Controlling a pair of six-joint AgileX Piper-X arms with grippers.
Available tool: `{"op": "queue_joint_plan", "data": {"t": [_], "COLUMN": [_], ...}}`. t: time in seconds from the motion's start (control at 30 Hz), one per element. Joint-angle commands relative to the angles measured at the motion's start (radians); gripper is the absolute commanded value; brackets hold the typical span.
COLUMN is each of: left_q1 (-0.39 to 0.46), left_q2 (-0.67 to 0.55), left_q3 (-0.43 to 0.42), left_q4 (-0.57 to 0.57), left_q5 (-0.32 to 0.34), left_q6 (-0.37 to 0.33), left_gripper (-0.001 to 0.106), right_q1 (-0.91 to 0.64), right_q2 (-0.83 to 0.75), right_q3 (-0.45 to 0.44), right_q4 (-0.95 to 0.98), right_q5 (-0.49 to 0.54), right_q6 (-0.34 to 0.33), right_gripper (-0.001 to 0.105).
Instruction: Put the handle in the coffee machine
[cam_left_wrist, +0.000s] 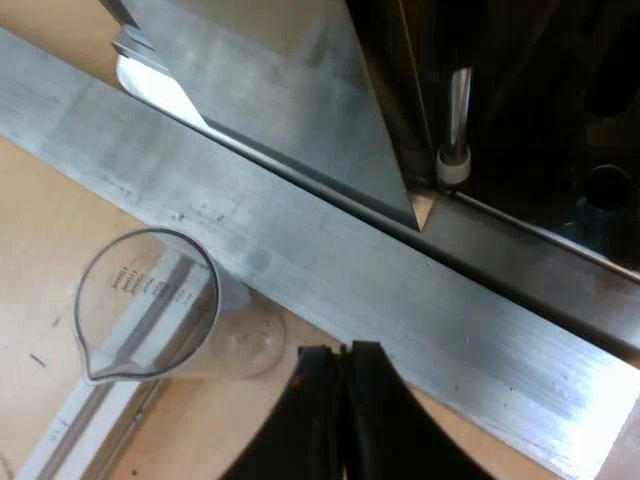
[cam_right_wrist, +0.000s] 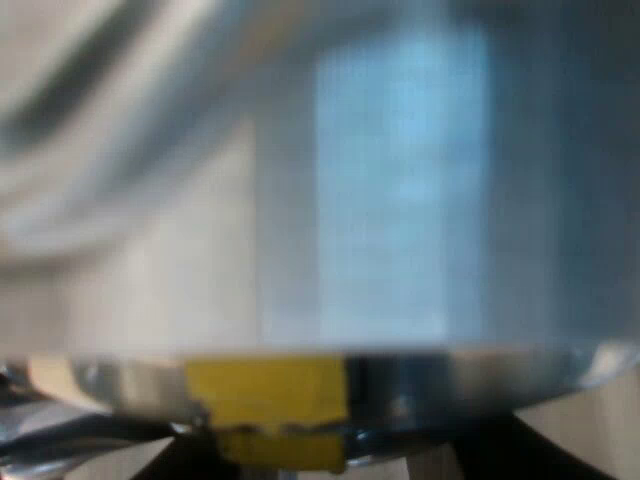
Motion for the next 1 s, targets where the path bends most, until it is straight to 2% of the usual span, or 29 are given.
{"op": "queue_joint_plan", "data": {"t": [0.03, 0.3, 0.53, 1.0], "left_q1": [-0.005, -0.009, -0.075, -0.078], "left_q2": [0.024, 0.028, 0.028, 0.028], "left_q3": [-0.006, -0.006, -0.006, -0.006], "left_q4": [-0.006, 0.024, 0.101, 0.193], "left_q5": [-0.011, -0.011, -0.011, -0.004], "left_q6": [-0.014, -0.021, -0.026, -0.025], "left_gripper": [0.000, 0.000, 0.000, 0.000], "right_q1": [0.007, 0.007, 0.007, 0.007], "right_q2": [-0.064, -0.064, -0.064, -0.064], "right_q3": [-0.035, -0.035, -0.035, -0.035], "right_q4": [-0.088, -0.088, -0.088, -0.088], "right_q5": [-0.032, -0.032, -0.032, -0.032], "right_q6": [-0.018, -0.018, -0.018, -0.018], "right_gripper": [0.032, 0.032, 0.032, 0.032]}}
